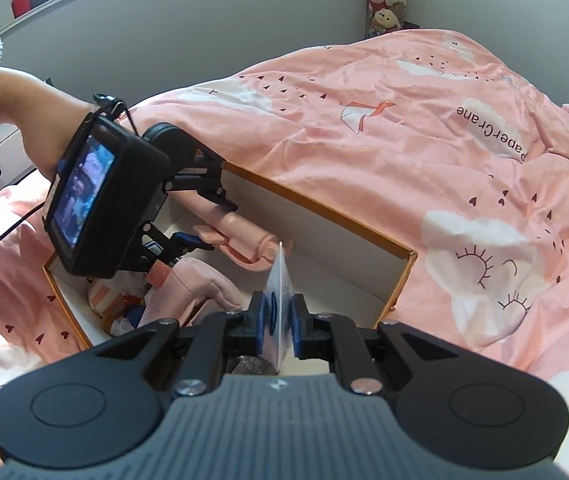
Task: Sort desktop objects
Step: 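Lower the pink selfie stick into the orange box with left gripper while right holds the card, then open the left gripper to release the selfie stick while right drops the card into the box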
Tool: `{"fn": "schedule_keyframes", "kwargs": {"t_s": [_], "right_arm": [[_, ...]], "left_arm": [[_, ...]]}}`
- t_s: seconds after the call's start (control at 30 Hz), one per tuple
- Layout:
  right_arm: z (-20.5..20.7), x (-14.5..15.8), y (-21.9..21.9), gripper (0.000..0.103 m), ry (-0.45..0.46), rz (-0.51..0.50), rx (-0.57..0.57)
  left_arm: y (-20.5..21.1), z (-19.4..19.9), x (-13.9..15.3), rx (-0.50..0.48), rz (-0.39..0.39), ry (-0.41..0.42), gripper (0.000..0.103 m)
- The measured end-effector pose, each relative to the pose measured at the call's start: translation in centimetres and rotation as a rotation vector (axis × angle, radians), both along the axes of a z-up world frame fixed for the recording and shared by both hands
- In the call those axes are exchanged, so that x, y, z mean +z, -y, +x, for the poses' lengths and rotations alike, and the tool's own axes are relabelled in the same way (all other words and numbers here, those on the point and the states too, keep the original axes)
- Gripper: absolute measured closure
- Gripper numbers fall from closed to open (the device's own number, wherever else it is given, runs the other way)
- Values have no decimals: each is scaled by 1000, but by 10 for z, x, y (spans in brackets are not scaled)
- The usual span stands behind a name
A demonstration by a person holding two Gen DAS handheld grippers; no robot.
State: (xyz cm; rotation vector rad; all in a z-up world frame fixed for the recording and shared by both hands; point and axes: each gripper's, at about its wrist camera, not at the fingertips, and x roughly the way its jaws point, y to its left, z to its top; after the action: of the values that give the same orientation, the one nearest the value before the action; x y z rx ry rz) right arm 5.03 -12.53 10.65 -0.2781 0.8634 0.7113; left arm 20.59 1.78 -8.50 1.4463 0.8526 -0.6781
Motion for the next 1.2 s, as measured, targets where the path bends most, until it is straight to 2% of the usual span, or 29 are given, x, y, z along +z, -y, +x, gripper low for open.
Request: {"fn": "schedule_keyframes", "kwargs": {"t_s": [0.3, 0.43, 0.6, 0.9, 1.07, 1.2], "right_arm": [[-2, -3, -5, 89, 9, -50, 25], [-1, -2, -4, 89, 20, -86, 43], [0, -1, -3, 89, 34, -144, 128], [1, -11, -17, 89, 55, -347, 404], [-4, -17, -27, 89, 55, -402, 569], [-6, -27, -35, 89, 55, -489, 641]], "left_arm": [[-5, 1, -2, 10, -17, 48, 52], [-12, 0, 7, 56, -47, 43, 45], [-20, -6, 20, 90, -83, 35, 42], [-33, -20, 53, 233, -244, 107, 42], [-35, -31, 77, 343, -385, 103, 42], [-35, -49, 90, 384, -453, 129, 43]]}}
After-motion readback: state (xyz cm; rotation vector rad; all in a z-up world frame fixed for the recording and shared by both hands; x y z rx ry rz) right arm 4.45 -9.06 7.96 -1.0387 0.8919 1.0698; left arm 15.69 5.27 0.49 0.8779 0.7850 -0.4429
